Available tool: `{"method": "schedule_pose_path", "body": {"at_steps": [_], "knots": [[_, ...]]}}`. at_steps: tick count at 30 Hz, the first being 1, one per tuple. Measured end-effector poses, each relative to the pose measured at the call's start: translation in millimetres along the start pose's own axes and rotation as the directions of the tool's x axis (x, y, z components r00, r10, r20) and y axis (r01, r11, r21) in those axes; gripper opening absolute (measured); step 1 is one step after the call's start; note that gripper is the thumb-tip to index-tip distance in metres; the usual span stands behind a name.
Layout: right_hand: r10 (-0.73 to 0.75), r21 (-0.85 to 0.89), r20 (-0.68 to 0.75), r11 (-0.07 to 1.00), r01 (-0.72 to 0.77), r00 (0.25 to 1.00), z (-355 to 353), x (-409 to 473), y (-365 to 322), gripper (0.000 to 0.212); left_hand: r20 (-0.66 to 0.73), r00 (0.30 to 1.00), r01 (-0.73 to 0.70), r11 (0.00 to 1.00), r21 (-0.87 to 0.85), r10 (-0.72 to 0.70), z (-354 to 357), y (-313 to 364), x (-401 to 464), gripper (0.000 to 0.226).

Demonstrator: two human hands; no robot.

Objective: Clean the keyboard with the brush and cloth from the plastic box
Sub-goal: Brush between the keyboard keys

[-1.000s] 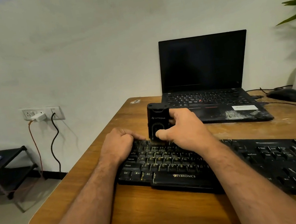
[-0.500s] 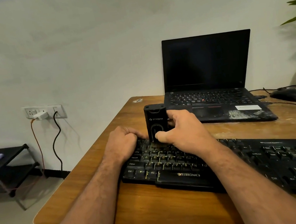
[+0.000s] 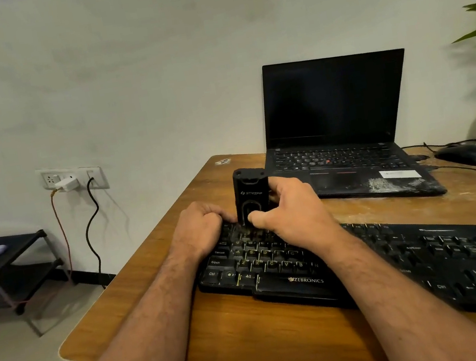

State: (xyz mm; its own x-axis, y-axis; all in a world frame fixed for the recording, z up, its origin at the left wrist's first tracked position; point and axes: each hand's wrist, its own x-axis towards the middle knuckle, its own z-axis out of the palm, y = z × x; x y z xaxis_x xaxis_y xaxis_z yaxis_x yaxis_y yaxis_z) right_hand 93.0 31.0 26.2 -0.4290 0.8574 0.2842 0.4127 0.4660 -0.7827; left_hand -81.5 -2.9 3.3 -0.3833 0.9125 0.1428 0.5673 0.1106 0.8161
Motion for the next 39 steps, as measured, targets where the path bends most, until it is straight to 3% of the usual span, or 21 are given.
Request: {"method": "schedule_pose_path", "body": {"at_steps": [2,5,8,12,15,23,27,30,34,39], "knots": [[-0.011,0.089,0.066,0.996,0.005,0.998,5.1,-3.2,-3.0,0.04,0.012,1.0,-0.019,1.0,0.012,0.019,0.0,0.5,-1.0,0.044],[-0.033,0.046,0.08,0.999,0.029,0.996,15.7,-3.2,-5.9,0.039,0.017,0.999,-0.037,0.999,0.022,0.037,-1.9,2.2,-1.3,0.057],[-0.016,-0.034,0.0,0.999,0.016,1.0,13.9,4.4,-6.0,0.035,0.058,0.998,-0.028,1.0,0.01,0.028,-3.5,-0.3,1.4,0.046],[-0.001,0.015,0.069,1.0,0.0,0.998,11.2,6.2,-4.0,0.037,0.073,0.997,-0.001,1.0,-0.022,0.003,-2.0,-2.9,3.0,0.043],[0.037,-0.041,-0.02,0.998,-0.038,0.999,8.6,10.6,-0.7,0.038,0.066,0.998,-0.004,1.0,-0.004,0.005,-0.5,-3.9,6.9,0.036],[0.008,-0.048,-0.051,0.999,-0.01,0.999,-0.8,7.9,1.2,0.039,0.053,0.999,-0.01,0.999,-0.034,0.012,3.0,-1.5,5.0,0.037],[-0.044,-0.056,0.144,0.997,0.053,0.989,-9.5,10.5,-6.8,0.037,0.088,0.995,-0.045,0.999,-0.025,0.047,3.2,-1.6,2.2,0.046],[-0.057,-0.161,0.14,0.984,0.08,0.989,-13.8,12.6,-3.9,0.042,0.078,0.996,-0.038,0.999,-0.027,0.04,3.3,-2.5,3.7,0.039],[-0.055,-0.016,0.158,0.998,0.058,0.986,-15.8,3.7,6.0,0.041,0.081,0.997,-0.014,1.0,-0.02,0.015,5.4,-5.2,6.3,0.039],[-0.047,0.003,0.105,0.999,0.046,0.993,-12.1,0.3,5.5,0.04,0.071,0.997,-0.003,1.0,-0.006,0.004,6.3,-6.1,8.0,0.037]]}}
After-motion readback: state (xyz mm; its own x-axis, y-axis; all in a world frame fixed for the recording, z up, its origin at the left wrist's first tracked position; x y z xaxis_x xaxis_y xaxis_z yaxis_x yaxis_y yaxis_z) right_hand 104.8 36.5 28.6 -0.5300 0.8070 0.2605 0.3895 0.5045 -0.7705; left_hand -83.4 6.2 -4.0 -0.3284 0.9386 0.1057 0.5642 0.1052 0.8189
